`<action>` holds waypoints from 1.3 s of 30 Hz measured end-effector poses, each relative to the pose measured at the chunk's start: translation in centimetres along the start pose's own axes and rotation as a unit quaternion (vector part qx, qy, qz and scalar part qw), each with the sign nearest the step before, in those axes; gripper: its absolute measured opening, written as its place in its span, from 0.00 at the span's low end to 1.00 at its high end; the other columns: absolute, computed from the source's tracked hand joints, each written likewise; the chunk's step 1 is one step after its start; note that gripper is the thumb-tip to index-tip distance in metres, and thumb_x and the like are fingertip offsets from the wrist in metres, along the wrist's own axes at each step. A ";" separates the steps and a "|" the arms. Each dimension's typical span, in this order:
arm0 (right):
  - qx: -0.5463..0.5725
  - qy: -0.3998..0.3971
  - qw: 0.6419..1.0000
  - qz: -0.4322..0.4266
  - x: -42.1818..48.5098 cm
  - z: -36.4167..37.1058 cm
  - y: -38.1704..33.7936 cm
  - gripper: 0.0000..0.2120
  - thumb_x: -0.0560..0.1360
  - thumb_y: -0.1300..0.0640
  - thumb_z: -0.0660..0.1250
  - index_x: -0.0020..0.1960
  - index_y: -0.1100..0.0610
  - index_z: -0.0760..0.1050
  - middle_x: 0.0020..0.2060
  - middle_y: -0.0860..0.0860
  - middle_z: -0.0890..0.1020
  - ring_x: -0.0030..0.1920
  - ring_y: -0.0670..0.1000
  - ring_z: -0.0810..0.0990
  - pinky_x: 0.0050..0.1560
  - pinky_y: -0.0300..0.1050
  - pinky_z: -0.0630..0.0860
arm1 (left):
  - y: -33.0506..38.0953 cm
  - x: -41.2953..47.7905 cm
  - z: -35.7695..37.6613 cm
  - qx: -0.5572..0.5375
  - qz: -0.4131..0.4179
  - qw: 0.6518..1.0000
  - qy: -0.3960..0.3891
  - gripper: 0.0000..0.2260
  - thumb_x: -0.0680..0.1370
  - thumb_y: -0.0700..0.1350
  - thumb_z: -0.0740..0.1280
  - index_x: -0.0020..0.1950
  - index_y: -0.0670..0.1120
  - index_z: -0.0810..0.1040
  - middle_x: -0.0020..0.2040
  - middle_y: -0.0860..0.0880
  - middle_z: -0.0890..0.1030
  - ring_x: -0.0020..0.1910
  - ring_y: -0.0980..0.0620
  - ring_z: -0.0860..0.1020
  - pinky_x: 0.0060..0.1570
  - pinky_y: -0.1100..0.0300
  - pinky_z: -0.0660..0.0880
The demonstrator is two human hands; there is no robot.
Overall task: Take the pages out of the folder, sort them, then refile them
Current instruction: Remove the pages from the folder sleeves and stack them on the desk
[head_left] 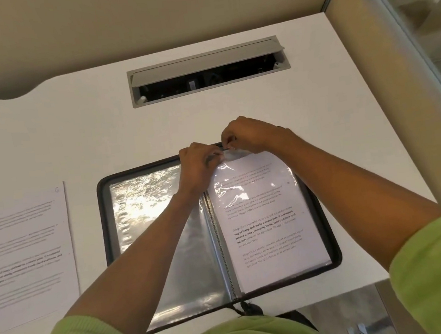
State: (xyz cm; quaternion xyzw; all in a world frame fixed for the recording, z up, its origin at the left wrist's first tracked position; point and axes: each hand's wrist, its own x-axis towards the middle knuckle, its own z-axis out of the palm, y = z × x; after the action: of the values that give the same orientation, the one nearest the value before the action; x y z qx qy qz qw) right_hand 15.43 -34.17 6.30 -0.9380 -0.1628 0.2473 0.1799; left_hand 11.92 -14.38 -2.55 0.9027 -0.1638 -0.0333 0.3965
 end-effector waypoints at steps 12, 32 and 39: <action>-0.101 -0.196 0.974 0.051 3.2 -1.2 -0.8 0.08 0.75 0.62 0.70 0.49 0.55 0.86 0.39 0.50 0.85 0.36 0.49 0.76 0.38 0.41 0.72 | 0.5 -0.8 -1.1 -0.018 0.018 1.000 -0.012 0.06 0.81 0.47 0.66 0.52 0.52 0.82 0.50 0.57 0.84 0.55 0.53 0.75 0.59 0.53 0.60; -0.158 0.000 0.987 0.028 3.3 -2.4 0.4 0.05 0.78 0.59 0.71 0.50 0.54 0.76 0.48 0.51 0.78 0.45 0.52 0.76 0.47 0.47 0.70 | 5.8 -11.4 6.3 0.225 -0.074 0.970 -0.046 0.31 0.87 0.61 0.48 0.87 0.50 0.46 0.86 0.42 0.41 0.85 0.44 0.38 0.81 0.36 0.43; -0.233 0.171 0.957 0.010 4.8 -6.8 -0.8 0.03 0.79 0.63 0.67 0.52 0.56 0.77 0.43 0.54 0.80 0.45 0.55 0.77 0.56 0.51 0.69 | 6.8 -12.0 7.7 0.243 -0.050 0.967 -0.063 0.30 0.88 0.60 0.51 0.87 0.51 0.46 0.86 0.42 0.39 0.84 0.44 0.38 0.81 0.36 0.39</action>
State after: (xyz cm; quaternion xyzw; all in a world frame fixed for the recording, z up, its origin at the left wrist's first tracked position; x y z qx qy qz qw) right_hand 22.79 -33.34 10.20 -0.9839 -0.1731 0.0402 -0.0207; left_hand -2.73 -20.18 -3.71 0.9751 -0.1464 -0.0691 0.1515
